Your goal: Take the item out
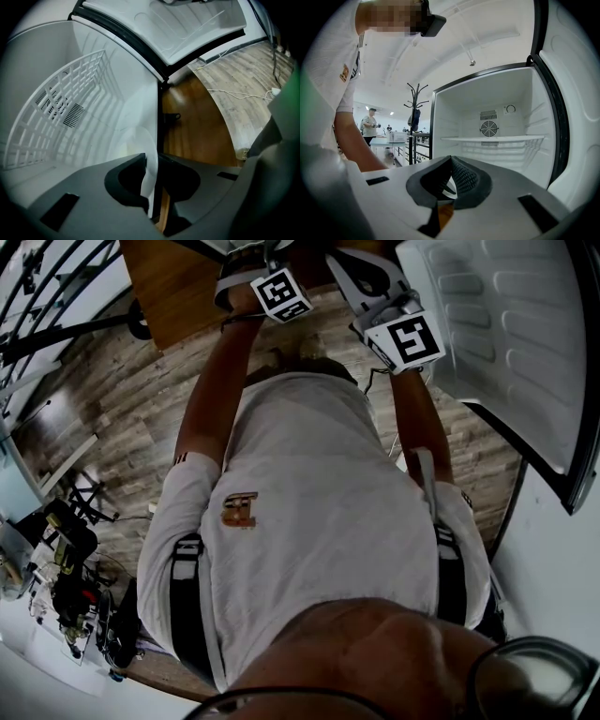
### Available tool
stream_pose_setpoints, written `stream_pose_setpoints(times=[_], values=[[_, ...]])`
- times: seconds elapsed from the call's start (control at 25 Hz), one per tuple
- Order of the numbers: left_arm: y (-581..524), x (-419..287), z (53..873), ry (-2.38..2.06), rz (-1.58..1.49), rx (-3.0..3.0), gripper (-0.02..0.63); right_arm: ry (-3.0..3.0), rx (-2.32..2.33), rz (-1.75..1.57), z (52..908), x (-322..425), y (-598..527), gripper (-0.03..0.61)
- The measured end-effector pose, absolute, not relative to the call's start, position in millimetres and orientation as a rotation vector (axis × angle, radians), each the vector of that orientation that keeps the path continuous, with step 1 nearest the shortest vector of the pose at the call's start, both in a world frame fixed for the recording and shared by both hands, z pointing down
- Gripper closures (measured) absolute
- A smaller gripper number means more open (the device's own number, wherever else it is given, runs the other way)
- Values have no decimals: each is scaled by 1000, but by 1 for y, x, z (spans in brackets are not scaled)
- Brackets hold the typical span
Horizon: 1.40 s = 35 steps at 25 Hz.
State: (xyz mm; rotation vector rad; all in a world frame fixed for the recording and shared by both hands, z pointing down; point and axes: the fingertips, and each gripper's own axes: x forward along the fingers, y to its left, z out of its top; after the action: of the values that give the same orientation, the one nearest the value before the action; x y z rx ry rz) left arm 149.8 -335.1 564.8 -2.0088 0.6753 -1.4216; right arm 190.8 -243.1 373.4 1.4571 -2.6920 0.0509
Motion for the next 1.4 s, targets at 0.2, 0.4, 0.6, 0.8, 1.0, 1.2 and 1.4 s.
stream_pose_setpoints(times=[0.2,0.4,0.6,0.8,1.0,1.2,1.4], values=[[-329,143,572,654,-1395,-2009,535,-2693,1455,55,378,185,-242,545],[-321,134,560,647,-1295,-1983,552,-2687,1453,57,380,174,-239,545],[-317,133,551,642,-1198,-1970,572,-2682,1458,55,382,171,-237,546],[-314,129,542,605,-1128,-1917,586,-2672,1466,43,374,166,-234,545],[-311,116,545,545,-1082,-1850,586,-2658,1477,29,374,158,-233,546],[-300,110,542,521,-1025,-1852,586,-2635,1502,32,377,156,-228,546],[-288,109,528,501,-972,-1852,586,-2625,1523,29,372,155,-225,546]])
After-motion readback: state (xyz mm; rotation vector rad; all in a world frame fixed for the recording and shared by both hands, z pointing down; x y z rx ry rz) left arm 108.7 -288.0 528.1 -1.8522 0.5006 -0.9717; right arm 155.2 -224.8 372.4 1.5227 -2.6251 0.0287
